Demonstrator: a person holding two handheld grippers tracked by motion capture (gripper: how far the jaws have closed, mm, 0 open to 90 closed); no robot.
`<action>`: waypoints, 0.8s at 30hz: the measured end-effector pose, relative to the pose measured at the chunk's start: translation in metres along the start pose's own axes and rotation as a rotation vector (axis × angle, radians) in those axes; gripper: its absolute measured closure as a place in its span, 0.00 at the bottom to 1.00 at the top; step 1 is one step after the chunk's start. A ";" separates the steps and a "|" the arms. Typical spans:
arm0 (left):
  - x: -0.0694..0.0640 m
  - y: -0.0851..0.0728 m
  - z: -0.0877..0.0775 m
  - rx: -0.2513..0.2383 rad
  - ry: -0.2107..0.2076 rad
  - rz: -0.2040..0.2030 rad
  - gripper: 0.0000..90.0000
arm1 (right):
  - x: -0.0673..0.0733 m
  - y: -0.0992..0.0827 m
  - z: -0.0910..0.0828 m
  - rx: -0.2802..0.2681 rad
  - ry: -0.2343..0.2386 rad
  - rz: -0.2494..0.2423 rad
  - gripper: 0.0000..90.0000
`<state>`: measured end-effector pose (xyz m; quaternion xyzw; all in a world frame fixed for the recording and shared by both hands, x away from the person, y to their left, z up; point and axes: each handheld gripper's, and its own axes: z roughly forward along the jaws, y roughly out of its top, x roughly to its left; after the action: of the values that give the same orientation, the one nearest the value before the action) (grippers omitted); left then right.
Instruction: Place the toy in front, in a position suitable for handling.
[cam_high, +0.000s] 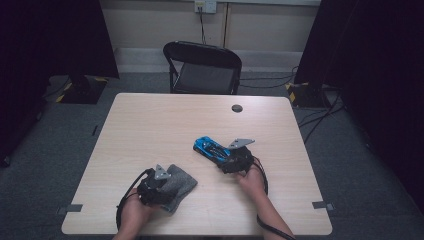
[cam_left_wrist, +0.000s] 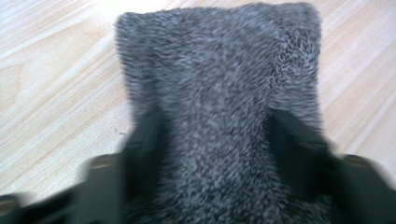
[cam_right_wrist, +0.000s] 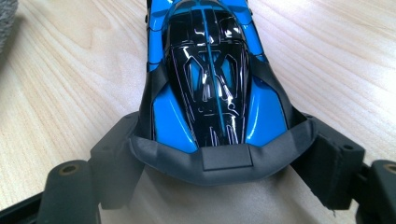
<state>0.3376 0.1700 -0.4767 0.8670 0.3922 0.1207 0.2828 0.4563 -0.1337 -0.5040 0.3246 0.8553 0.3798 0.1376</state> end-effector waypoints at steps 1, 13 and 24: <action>0.002 0.002 -0.001 0.011 -0.006 -0.006 0.70 | 0.000 0.000 0.000 0.000 0.000 0.000 0.26; 0.012 0.007 -0.004 0.023 -0.065 -0.108 0.82 | 0.001 -0.001 -0.001 -0.002 -0.007 0.006 0.27; 0.009 0.033 -0.009 -0.030 -0.091 -0.070 0.84 | 0.001 -0.001 -0.001 -0.002 -0.007 0.007 0.27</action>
<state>0.3599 0.1625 -0.4501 0.8529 0.4073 0.0771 0.3174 0.4544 -0.1339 -0.5039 0.3286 0.8534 0.3799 0.1394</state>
